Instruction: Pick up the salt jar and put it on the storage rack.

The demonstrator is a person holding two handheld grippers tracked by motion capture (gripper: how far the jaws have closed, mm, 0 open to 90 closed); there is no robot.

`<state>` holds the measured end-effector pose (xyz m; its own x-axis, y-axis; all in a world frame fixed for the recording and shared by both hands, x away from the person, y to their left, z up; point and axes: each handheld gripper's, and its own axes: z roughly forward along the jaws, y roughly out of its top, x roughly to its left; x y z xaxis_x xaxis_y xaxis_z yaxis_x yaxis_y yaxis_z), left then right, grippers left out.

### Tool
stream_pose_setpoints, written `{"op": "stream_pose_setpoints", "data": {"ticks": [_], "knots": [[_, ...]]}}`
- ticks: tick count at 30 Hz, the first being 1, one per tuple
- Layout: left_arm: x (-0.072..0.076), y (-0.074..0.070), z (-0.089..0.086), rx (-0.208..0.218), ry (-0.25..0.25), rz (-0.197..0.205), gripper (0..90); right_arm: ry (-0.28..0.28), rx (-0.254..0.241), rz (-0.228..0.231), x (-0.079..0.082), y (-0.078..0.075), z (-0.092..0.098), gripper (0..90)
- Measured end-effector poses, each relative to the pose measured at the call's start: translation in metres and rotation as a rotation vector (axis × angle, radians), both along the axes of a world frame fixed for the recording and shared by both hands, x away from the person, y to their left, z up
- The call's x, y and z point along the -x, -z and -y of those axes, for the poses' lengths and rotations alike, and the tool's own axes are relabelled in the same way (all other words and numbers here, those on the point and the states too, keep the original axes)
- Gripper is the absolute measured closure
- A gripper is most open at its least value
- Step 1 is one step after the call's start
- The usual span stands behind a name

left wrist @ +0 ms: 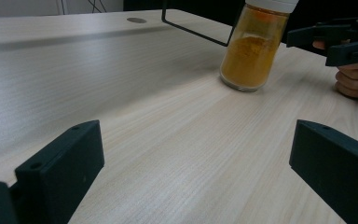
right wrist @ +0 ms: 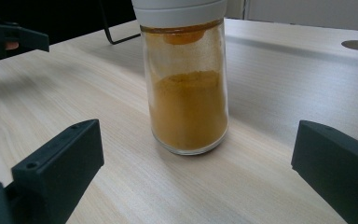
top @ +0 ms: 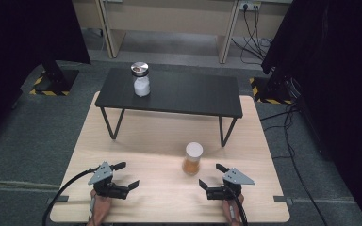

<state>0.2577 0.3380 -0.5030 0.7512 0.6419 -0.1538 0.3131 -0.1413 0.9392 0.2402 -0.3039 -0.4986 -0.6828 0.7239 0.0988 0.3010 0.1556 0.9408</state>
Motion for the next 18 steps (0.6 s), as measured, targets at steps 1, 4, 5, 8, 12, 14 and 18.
{"op": "stream_pose_setpoints", "data": {"ticks": [1, 4, 5, 8, 12, 14, 18], "knots": [[0.0002, -0.0001, 0.0003, -0.001, -0.001, 0.001, 2.1, 0.0, -0.001, 0.0, -0.0001, 0.0, 0.0001, 2.0], [0.0004, -0.0013, 0.0017, -0.013, 0.002, 0.003, 2.1, -0.001, 0.001, 0.002, 0.0, 0.0001, 0.0, 2.0], [0.0004, -0.0017, 0.0023, -0.018, 0.005, 0.006, 2.1, -0.002, 0.004, 0.005, 0.0, 0.0001, -0.0001, 2.0], [0.0008, -0.0027, 0.0038, -0.03, 0.008, 0.01, 2.1, -0.001, 0.005, 0.005, 0.0003, 0.0001, -0.0003, 2.0], [0.0006, -0.0026, 0.0035, -0.029, 0.01, 0.011, 2.1, 0.001, -0.002, -0.001, 0.0002, 0.0001, 0.0001, 2.0], [0.0005, -0.0026, 0.0035, -0.029, 0.01, 0.01, 2.1, 0.001, -0.001, 0.0, 0.0003, 0.0001, 0.0, 2.0], [0.0005, -0.0027, 0.0035, -0.029, 0.01, 0.009, 2.1, 0.006, -0.002, -0.001, 0.0007, 0.0001, -0.0004, 2.0]]}}
